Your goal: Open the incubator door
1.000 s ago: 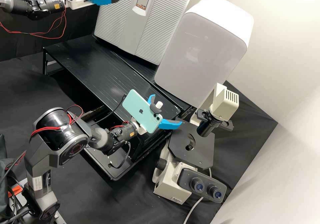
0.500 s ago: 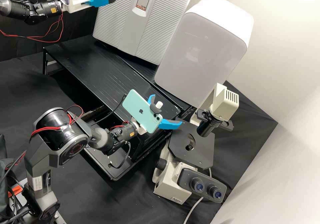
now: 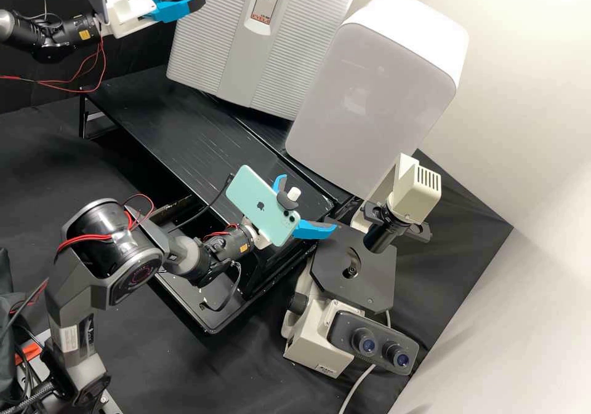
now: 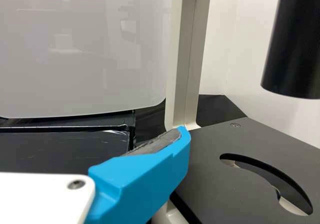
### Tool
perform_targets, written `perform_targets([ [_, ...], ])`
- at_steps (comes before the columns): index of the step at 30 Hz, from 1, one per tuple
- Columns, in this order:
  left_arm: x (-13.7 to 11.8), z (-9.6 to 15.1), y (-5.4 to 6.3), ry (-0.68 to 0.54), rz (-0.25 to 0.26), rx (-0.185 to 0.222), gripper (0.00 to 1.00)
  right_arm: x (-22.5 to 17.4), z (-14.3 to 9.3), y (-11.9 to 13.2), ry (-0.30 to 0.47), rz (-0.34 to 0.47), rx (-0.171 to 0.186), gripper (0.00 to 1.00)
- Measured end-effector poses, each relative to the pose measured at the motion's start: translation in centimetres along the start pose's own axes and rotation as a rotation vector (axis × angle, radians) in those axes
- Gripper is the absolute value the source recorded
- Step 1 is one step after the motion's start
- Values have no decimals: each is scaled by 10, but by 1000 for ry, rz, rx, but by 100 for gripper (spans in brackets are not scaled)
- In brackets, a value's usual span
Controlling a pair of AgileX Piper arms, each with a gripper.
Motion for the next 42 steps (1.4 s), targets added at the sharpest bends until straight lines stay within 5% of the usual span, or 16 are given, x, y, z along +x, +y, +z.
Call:
perform_targets([
  [14,-23,18,-12,-203,12,21,0,0,0,0,0,0,0,100],
  [16,-24,23,-16,-260,-33,45,0,0,0,0,0,0,0,100],
  [21,-33,53,-41,-563,-266,159,0,0,0,0,0,0,0,100],
  [22,-38,57,-51,-629,-354,198,0,0,0,0,0,0,0,100],
  [24,-43,56,-59,-654,-422,223,0,0,0,0,0,0,0,100],
  [26,-44,54,-63,-641,-453,237,0,0,0,0,0,0,0,100],
  [34,-41,49,-63,-577,-450,240,0,0,0,0,0,0,0,100],
  [35,-40,49,-63,-570,-448,244,100,0,0,0,0,0,0,100],
  [42,-40,45,-65,-530,-437,303,100,0,0,0,0,0,0,100],
])
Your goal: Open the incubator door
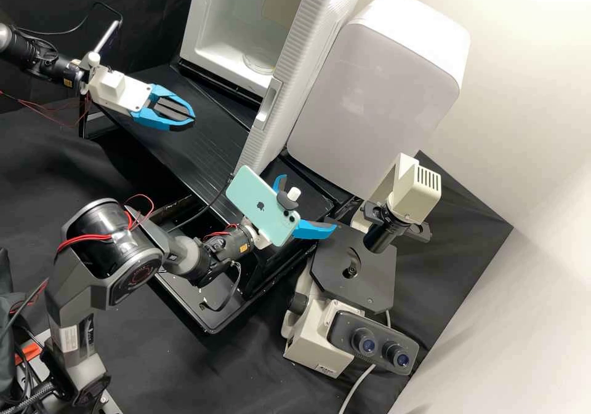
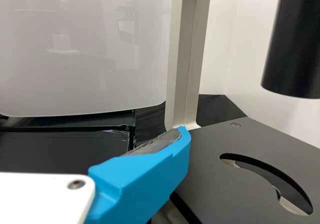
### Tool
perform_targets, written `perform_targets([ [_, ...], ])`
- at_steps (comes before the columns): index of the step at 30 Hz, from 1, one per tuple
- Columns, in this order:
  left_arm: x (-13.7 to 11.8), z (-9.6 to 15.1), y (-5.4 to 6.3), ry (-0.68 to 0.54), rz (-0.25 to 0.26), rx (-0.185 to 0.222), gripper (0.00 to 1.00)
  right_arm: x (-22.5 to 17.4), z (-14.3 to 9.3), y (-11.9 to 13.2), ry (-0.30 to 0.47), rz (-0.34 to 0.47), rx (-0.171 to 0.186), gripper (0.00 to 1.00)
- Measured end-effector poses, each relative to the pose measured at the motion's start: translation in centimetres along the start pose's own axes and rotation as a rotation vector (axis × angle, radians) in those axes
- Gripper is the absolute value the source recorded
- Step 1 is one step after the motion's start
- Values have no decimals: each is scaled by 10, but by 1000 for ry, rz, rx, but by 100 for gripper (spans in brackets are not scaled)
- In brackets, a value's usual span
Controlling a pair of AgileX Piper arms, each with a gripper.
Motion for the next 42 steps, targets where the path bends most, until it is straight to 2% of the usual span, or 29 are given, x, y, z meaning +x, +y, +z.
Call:
perform_targets([
  [6,-3,-14,-3,179,1,1,100,0,0,0,0,0,0,100],
  [13,-18,-34,-2,431,26,-48,100,0,0,0,0,0,0,100],
  [18,-23,-39,-2,494,40,-69,100,0,0,0,0,0,0,100],
  [25,-26,-39,-6,515,25,-86,100,0,0,0,0,0,0,100],
  [29,-30,-41,-7,548,24,-69,100,0,0,0,0,0,0,100],
  [33,-37,-50,-7,634,26,-61,100,0,0,0,0,0,0,100],
  [35,-46,-58,-6,729,27,-78,100,0,0,0,0,0,0,100],
  [40,-62,-68,-8,858,51,-146,100,0,0,0,0,0,0,100],
  [42,-69,-72,-11,904,43,-173,100,0,0,0,0,0,0,100],
])
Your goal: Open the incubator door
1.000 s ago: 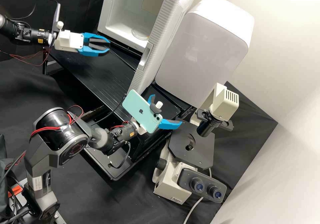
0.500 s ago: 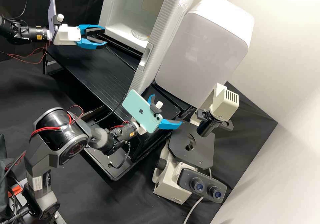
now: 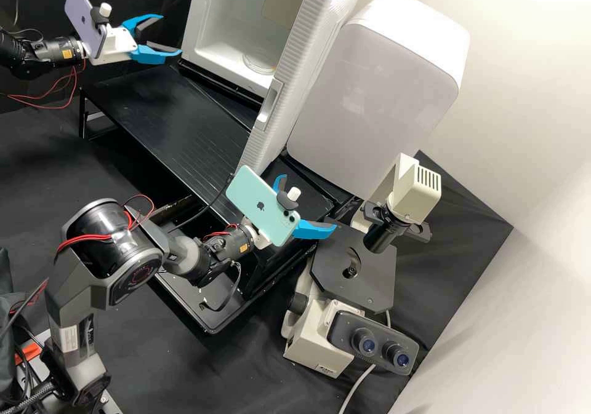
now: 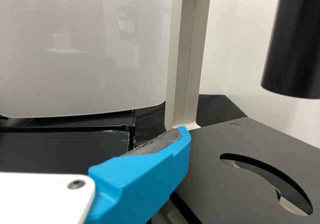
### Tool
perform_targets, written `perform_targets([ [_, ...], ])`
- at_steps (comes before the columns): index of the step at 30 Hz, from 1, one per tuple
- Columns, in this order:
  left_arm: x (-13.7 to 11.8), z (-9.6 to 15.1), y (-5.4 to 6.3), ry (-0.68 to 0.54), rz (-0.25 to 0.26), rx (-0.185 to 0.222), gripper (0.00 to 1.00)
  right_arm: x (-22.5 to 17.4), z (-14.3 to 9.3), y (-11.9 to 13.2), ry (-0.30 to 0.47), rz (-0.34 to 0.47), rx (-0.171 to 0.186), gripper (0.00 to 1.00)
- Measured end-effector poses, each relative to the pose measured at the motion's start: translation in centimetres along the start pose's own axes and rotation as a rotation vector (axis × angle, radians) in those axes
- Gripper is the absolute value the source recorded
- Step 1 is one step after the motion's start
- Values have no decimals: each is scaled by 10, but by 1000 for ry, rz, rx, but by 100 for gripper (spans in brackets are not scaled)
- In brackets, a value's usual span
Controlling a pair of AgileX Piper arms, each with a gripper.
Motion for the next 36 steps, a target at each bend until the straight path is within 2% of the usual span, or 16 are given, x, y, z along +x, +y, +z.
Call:
perform_targets([
  [2,-2,-6,-2,38,-13,-18,100,0,0,0,0,0,0,100],
  [7,-5,-13,-6,105,-26,-6,100,0,0,0,0,0,0,100],
  [9,-7,-17,-6,145,-19,-2,100,0,0,0,0,0,0,100],
  [12,-11,-21,-9,192,-4,-26,100,0,0,0,0,0,0,100],
  [13,-14,-23,-9,206,15,-35,100,0,0,0,0,0,0,100],
  [15,-17,-25,-8,208,54,-37,100,0,0,0,0,0,0,100],
  [19,-19,-28,-10,221,91,-54,100,0,0,0,0,0,0,100],
  [29,-19,-31,-13,244,90,-111,100,0,0,0,0,0,0,100],
  [36,-20,-33,-13,244,91,-112,100,0,0,0,0,0,0,100],
])
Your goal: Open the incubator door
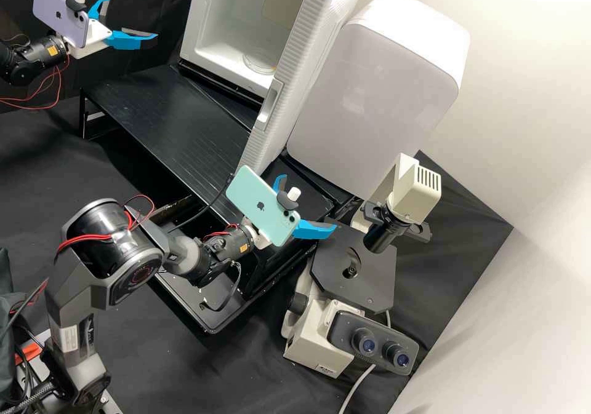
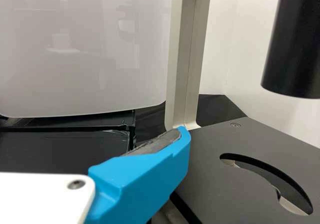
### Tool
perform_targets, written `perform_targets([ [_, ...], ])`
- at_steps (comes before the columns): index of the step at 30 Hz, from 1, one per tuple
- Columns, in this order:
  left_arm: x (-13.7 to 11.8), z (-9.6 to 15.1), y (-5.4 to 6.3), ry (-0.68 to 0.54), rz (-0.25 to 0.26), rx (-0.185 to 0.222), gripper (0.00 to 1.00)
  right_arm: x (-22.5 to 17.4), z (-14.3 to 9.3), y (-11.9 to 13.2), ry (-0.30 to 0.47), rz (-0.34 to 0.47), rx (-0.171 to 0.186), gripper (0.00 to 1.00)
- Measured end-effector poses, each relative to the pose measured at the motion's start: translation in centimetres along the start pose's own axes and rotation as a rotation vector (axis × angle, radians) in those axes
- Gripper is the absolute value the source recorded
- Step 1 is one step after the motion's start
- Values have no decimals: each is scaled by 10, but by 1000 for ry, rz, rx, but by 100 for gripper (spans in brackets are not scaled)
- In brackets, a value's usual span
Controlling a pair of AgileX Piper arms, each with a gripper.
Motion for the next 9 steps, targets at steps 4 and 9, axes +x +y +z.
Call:
perform_targets([
  [4,0,-2,0,6,2,-17,100,0,0,0,0,0,0,100],
  [9,0,-2,1,4,1,-17,100,0,0,0,0,0,0,100],
])
